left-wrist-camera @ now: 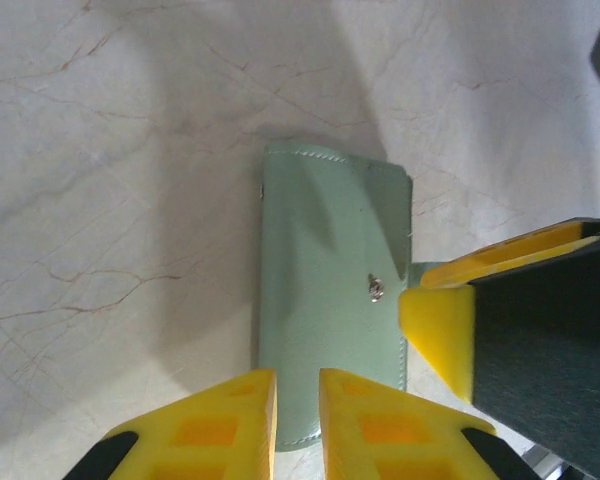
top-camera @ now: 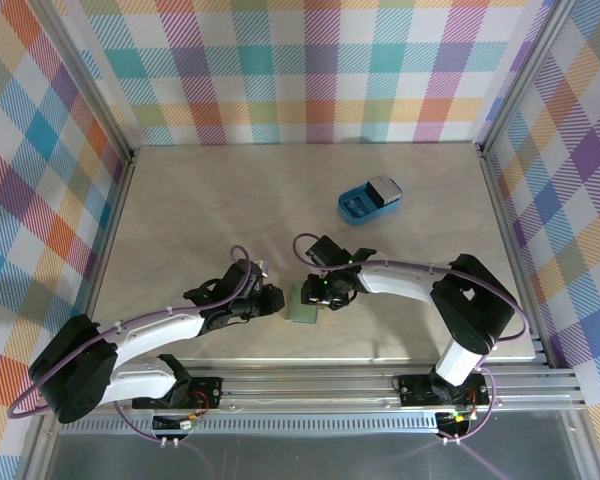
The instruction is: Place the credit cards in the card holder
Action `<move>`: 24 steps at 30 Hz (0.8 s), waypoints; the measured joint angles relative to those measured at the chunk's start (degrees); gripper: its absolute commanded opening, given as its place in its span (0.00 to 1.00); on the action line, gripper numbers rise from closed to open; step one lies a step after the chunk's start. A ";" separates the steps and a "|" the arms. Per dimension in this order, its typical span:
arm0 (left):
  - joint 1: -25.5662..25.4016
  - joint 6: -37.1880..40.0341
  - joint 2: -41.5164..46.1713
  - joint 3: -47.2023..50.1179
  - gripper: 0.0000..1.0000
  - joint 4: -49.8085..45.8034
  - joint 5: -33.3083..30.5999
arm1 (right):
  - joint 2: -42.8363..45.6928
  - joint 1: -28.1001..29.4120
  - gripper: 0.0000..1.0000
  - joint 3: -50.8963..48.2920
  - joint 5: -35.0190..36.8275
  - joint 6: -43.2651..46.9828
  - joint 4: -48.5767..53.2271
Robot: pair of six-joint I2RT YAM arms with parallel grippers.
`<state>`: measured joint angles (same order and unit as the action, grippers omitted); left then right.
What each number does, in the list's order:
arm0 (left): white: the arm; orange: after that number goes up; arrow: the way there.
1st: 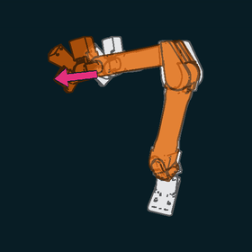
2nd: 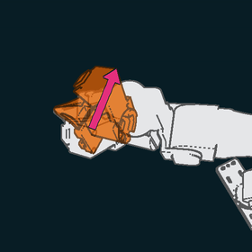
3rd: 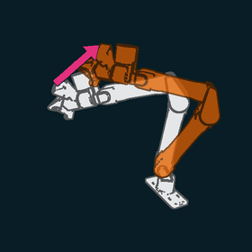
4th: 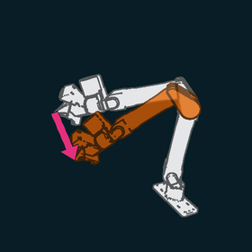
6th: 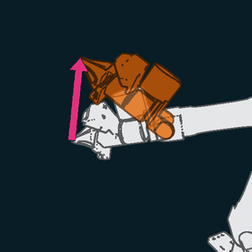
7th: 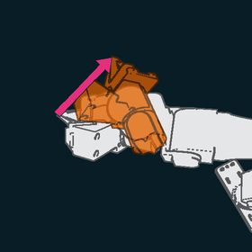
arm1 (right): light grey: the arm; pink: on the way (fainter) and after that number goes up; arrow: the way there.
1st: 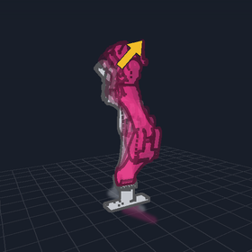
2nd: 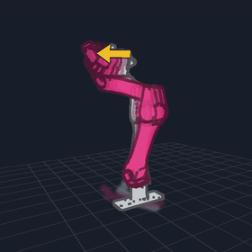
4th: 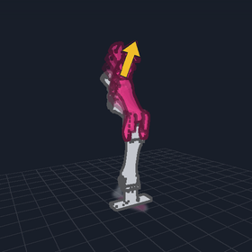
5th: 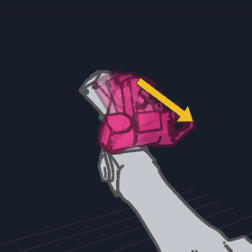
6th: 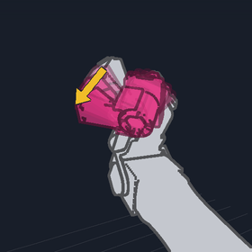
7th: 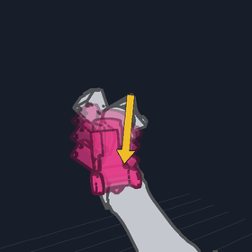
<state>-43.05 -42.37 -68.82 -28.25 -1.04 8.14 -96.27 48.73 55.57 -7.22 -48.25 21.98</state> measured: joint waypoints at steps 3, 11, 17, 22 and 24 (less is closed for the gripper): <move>0.00 -0.28 -0.04 0.00 0.20 0.31 0.04 | -0.48 -0.35 0.42 -0.13 -0.44 -0.42 -0.31; 0.00 -1.44 -1.75 0.72 0.21 3.76 1.14 | -1.77 -0.90 0.42 -1.27 -2.14 -0.61 -3.02; -0.02 -2.71 -4.94 2.80 0.20 6.80 1.92 | -1.97 -1.09 0.40 -1.27 -2.86 -0.57 -3.54; -0.02 -3.23 -5.66 2.95 0.20 7.45 1.88 | -1.42 -1.14 0.41 -1.38 -2.19 -0.31 -3.06; 0.00 -3.23 -5.66 3.02 0.20 7.52 1.88 | -0.61 -1.14 0.41 -1.62 -2.34 0.61 -3.02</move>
<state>-43.05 -45.60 -74.48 -25.23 6.48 10.02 -96.88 47.59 53.95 -9.56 -47.64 18.96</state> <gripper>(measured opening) 0.204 0.409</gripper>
